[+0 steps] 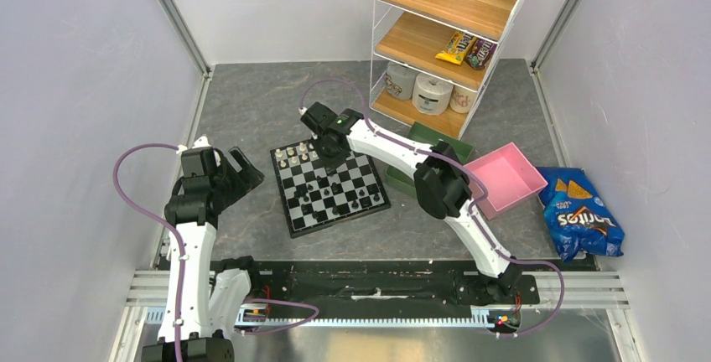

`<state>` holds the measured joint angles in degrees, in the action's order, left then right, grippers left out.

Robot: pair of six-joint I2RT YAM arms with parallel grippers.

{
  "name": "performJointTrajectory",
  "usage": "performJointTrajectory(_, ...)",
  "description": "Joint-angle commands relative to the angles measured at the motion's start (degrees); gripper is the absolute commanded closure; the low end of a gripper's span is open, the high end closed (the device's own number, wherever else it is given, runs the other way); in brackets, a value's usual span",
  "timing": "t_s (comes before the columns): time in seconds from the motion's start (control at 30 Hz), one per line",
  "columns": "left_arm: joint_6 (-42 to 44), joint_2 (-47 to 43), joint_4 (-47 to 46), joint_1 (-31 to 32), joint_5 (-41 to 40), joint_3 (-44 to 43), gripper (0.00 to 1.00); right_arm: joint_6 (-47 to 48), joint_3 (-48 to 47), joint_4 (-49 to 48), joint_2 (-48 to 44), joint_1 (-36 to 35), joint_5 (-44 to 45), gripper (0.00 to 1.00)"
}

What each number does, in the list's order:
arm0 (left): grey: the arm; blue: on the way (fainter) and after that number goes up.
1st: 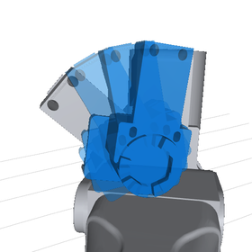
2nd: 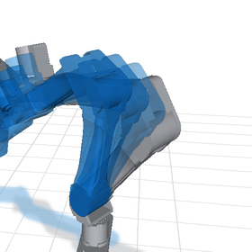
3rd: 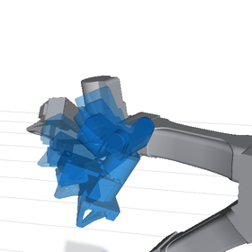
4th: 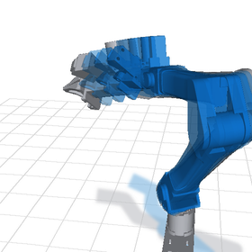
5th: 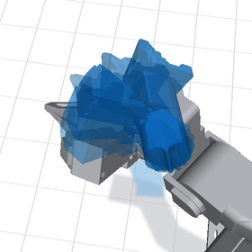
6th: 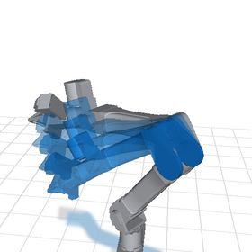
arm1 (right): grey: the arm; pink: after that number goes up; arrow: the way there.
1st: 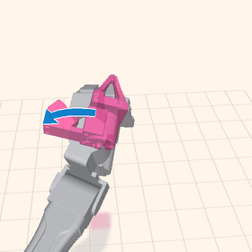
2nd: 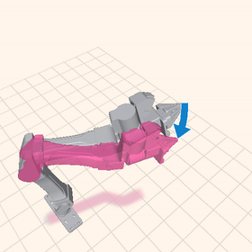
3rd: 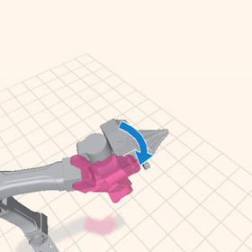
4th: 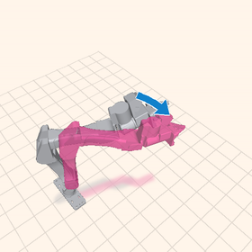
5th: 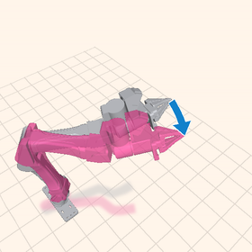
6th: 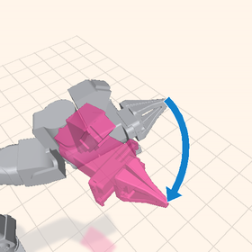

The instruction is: Set up the chess pieces on the board

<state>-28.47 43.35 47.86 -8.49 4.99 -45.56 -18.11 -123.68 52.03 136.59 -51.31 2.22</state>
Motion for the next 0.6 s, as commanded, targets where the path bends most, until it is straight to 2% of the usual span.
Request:
performJointTrajectory(0.0, -0.89, -0.14, -1.7, 0.09, 0.43, 0.1, 0.09, 1.22, 0.65, 0.0, -6.58, 2.58, 1.77, 0.89)
performJointTrajectory(0.4, -0.96, -0.13, -1.69, 0.05, 0.41, 0.12, 0.09, -0.82, 18.91, -4.03, -17.3, 2.93, -1.67, 0.89)
performJointTrajectory(0.57, -0.92, -0.09, -1.72, 0.1, 0.45, 0.12, 0.09, -1.27, 22.83, -5.1, -18.52, 1.85, -2.04, 0.89)
